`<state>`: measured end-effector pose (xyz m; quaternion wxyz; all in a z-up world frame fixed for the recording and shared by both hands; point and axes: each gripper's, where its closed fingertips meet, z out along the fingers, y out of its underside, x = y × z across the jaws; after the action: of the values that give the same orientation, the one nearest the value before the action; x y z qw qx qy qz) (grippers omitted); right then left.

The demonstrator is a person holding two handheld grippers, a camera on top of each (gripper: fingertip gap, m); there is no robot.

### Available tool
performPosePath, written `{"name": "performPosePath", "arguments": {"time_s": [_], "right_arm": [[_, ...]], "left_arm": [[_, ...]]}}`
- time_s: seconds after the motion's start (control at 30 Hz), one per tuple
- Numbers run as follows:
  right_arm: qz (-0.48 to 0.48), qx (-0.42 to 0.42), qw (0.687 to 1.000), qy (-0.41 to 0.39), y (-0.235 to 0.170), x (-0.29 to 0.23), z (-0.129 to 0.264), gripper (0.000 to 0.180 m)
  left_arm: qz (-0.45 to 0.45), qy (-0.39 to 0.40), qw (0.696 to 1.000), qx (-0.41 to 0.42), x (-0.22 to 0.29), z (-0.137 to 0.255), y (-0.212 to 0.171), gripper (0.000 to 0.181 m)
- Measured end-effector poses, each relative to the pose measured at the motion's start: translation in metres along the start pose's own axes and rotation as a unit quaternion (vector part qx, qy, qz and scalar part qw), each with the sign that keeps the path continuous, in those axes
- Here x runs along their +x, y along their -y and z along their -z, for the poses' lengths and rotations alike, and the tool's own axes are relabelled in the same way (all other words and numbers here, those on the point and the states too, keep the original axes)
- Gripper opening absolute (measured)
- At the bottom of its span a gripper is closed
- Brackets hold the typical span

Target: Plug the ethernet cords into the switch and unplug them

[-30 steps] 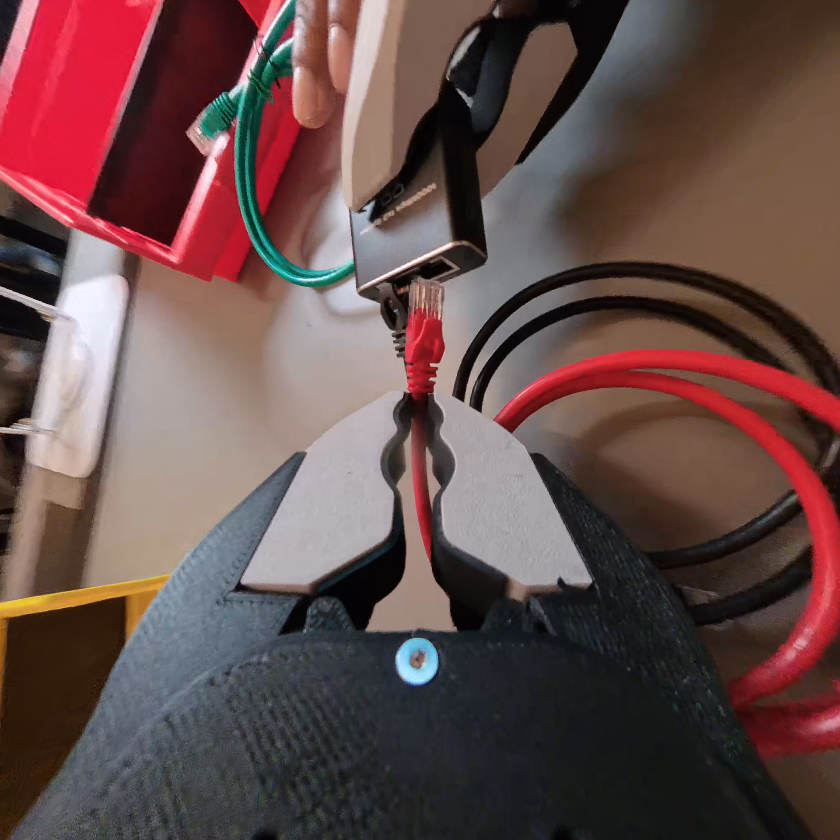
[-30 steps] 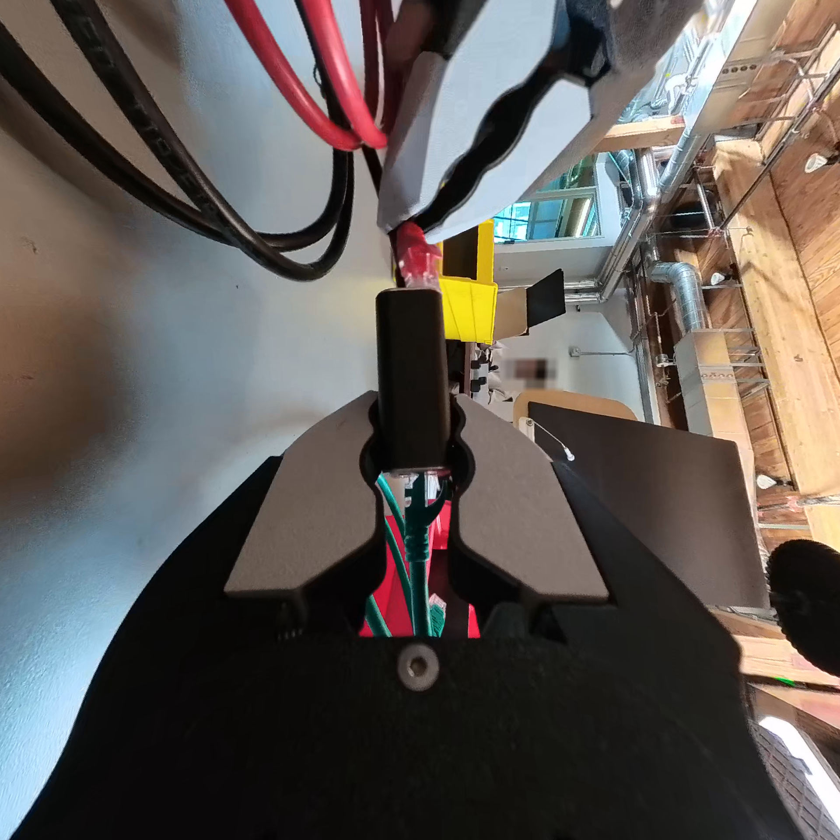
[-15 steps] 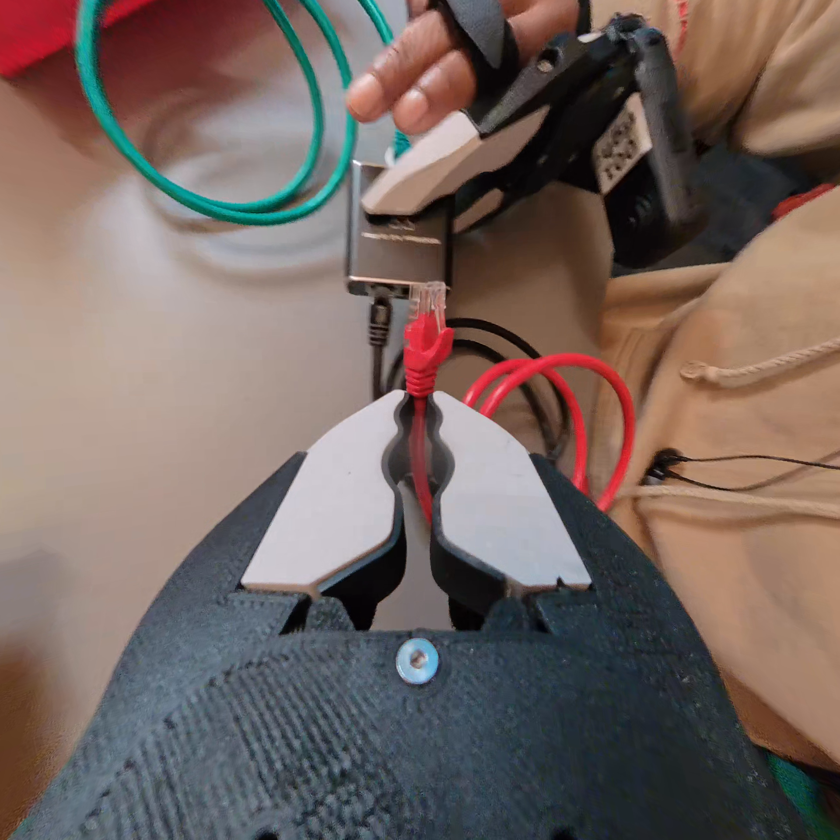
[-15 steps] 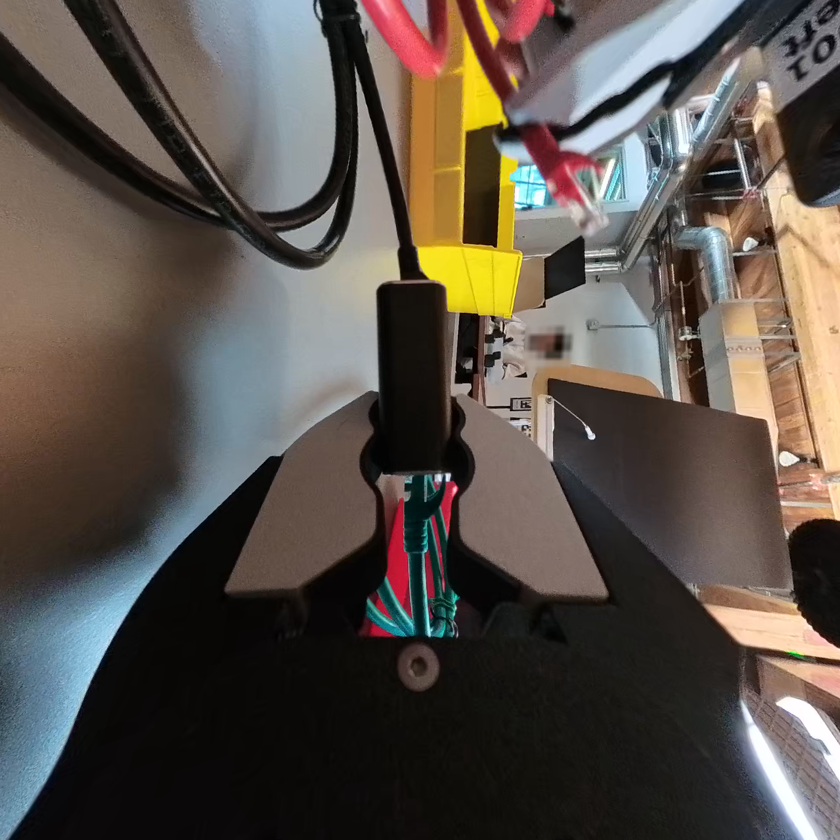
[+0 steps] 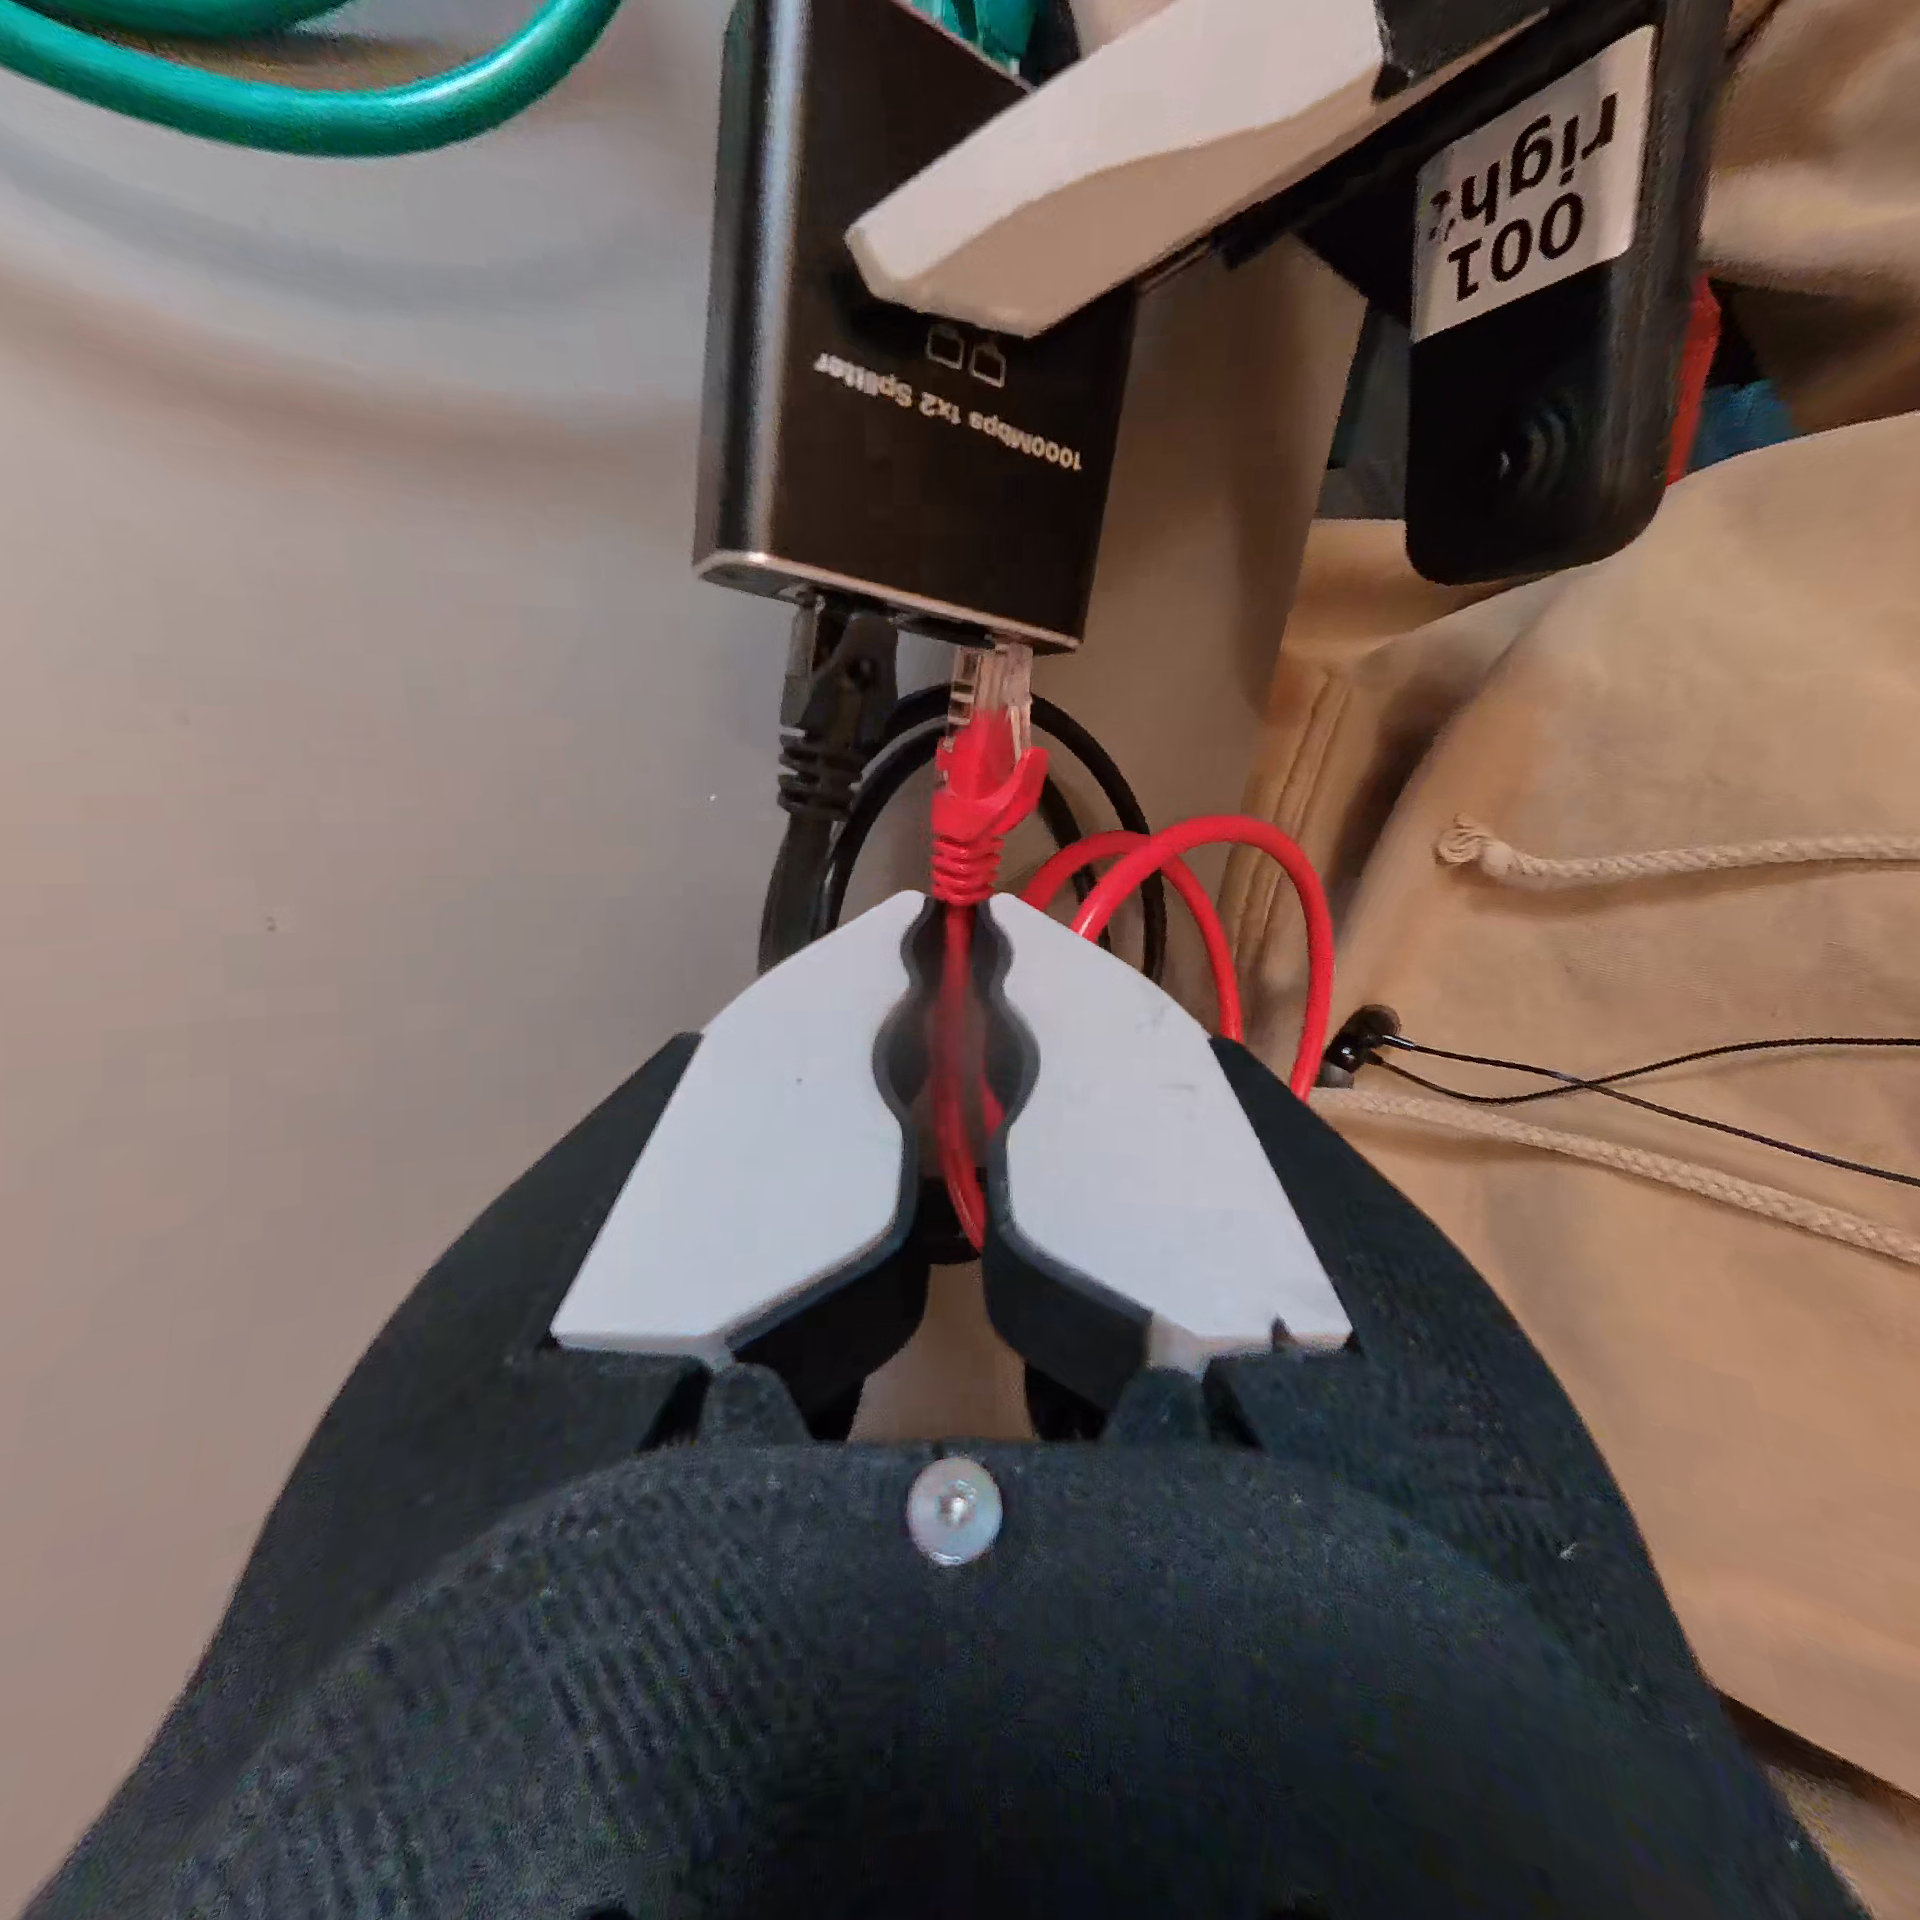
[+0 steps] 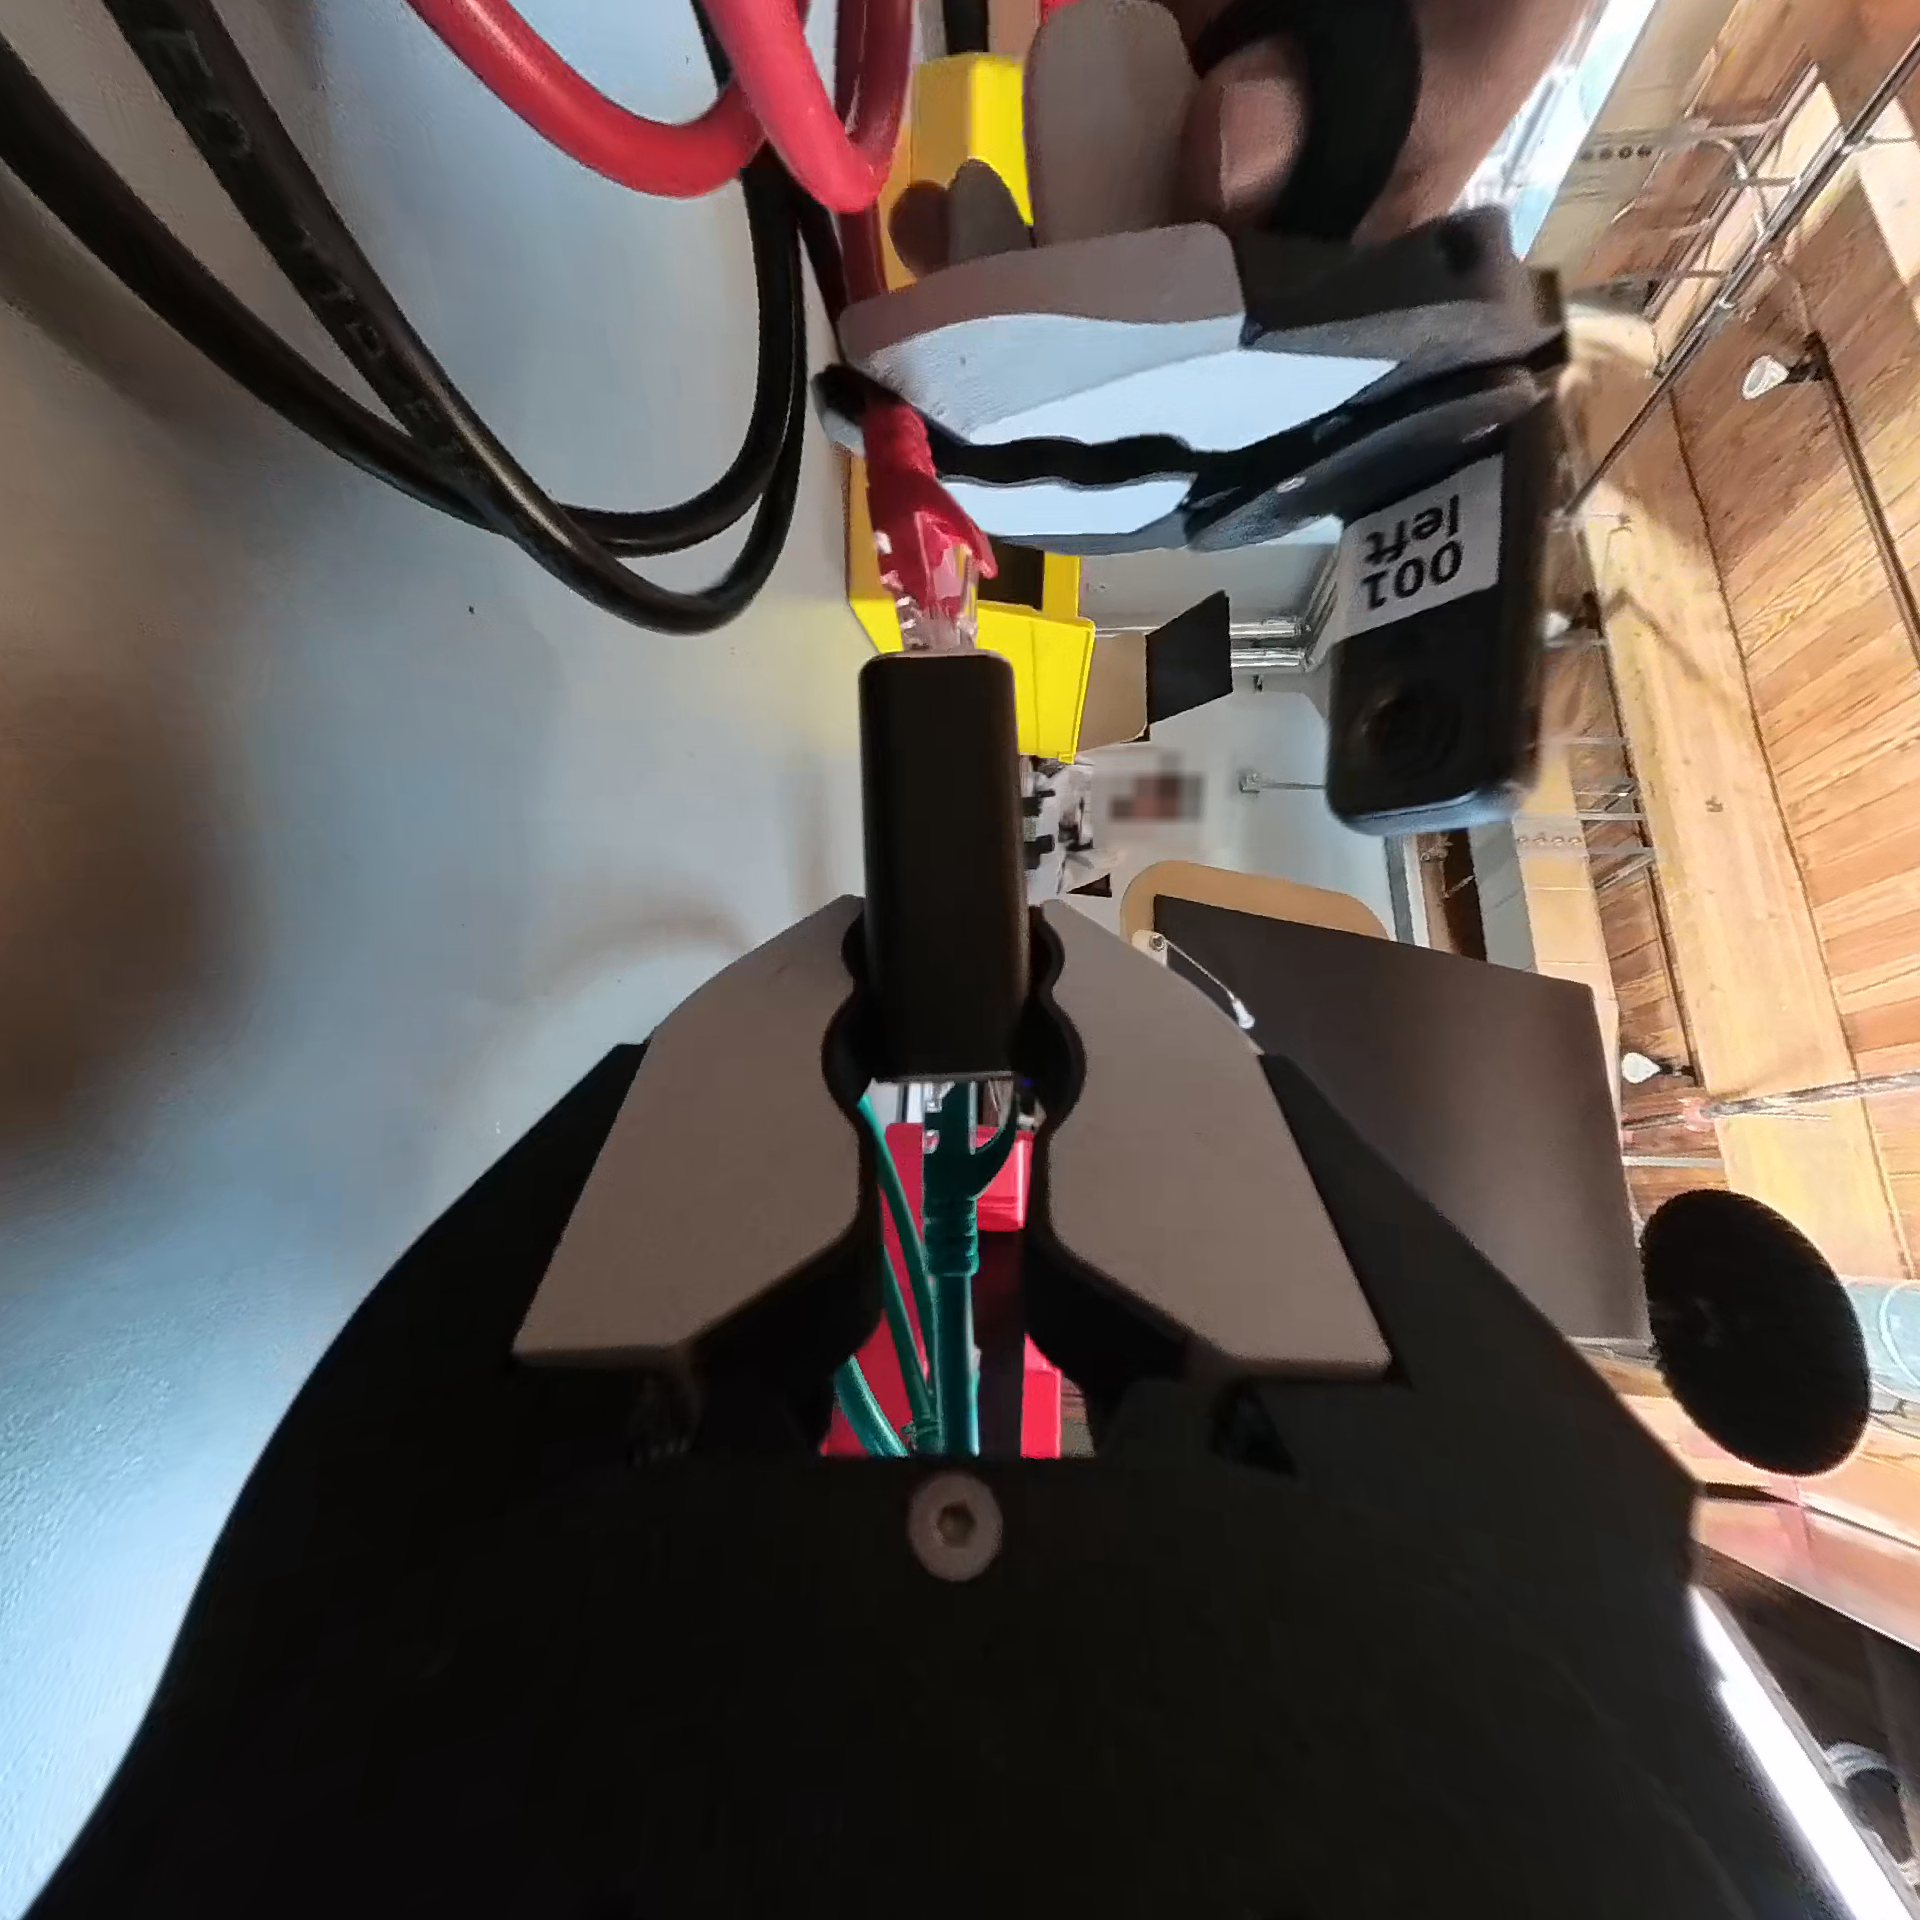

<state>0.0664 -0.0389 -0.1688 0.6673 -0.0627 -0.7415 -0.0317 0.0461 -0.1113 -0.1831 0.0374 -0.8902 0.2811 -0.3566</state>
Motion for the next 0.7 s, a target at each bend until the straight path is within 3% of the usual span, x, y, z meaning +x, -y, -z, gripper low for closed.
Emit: {"name": "performPosePath", "arguments": {"time_s": [0.37,0.7], "right_arm": [[0.022,0.018,1.0,-0.01,0.011,0.008,0.003,0.026],[0.022,0.043,0.999,-0.012,0.022,0.011,0.005,0.026]], "left_arm": [[0.054,-0.067,0.996,-0.03,0.002,0.007,-0.001,0.005],[0.011,-0.127,0.989,-0.075,0.021,0.005,-0.009,0.004]]}}
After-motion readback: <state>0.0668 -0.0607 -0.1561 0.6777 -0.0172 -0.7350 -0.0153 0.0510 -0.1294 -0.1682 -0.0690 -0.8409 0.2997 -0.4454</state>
